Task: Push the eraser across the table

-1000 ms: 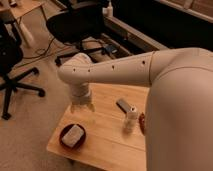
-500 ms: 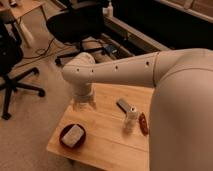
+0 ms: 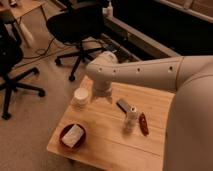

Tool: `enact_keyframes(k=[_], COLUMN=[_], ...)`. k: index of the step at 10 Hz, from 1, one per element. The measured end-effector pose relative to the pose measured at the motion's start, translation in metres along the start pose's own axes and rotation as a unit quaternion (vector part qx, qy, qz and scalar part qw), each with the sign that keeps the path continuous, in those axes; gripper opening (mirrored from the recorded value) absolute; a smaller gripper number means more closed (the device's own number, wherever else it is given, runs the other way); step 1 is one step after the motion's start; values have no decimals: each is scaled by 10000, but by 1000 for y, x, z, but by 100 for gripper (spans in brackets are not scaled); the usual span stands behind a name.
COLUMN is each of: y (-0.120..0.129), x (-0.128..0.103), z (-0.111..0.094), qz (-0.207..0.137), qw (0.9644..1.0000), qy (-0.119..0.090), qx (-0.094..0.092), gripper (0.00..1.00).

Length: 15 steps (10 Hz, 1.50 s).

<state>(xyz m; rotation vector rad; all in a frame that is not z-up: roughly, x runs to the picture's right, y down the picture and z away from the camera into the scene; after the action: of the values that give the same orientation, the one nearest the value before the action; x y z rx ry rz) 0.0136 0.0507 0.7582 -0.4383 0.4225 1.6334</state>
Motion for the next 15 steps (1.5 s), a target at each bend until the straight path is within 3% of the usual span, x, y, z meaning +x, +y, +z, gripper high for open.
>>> enact_keyframes(k=[1,3,5,6,9,10,13,15], y=[-5,-46,-75,-89,-121,-132,-142,-151], x=[-4,-45,-71,-80,-83,-75,-55,-41], z=[0,3,5,8,36,55,91,111], qz=[43,463,735,840,993,995,947,1032], qw=[10000,9985,9965,9955,9920,9901,9878,9867], qy=[-33,-291,-317,-265,124,344,651,720], qx=[-7,36,218,350,763,923,1053,1030], gripper=[50,24,5,0,0,0,0,0])
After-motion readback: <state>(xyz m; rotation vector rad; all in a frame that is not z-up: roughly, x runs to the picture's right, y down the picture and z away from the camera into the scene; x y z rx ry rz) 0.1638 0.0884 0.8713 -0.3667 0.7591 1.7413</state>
